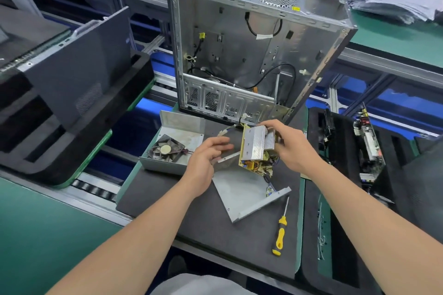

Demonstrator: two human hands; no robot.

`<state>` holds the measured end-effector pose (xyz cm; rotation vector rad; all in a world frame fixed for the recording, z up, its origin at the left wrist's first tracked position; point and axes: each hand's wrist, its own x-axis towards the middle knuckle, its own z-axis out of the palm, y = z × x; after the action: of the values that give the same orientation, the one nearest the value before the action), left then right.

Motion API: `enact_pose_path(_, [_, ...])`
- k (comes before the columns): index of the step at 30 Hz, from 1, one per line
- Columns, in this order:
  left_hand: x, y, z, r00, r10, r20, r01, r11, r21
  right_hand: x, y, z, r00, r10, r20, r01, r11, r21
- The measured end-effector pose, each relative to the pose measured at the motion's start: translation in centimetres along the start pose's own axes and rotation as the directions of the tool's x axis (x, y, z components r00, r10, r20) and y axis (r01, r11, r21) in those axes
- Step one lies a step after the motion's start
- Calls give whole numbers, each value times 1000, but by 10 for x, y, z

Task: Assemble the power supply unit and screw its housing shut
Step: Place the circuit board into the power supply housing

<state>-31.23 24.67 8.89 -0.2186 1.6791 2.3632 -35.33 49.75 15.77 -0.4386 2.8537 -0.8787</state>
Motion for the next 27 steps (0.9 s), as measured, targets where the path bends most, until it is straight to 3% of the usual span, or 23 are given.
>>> enact_pose_path(9, [-3, 0, 0, 971, -23, 238, -77, 912, 402, 2, -13, 3, 989, -149, -22, 148, 988, -52])
enact_pose_path(12, [-7, -3, 0, 973, -10, 229, -71, 937, 343, 0, -15, 2, 988, -153, 31, 155, 986, -64])
enact_pose_path(19, [-11, -6, 6, 986, -6, 165, 10, 1000, -22, -1, -30, 11, 966, -165, 201, 192, 973, -127])
enact_pose_path(24, [-19, -10, 11, 995, 59, 78, -65, 995, 75, -7, -37, 16, 937, -272, 221, 320, 922, -218])
enact_pose_path(27, [-20, -9, 14, 994, 95, 56, -104, 980, 171, -9, -35, 16, 945, -251, 210, 300, 922, -246])
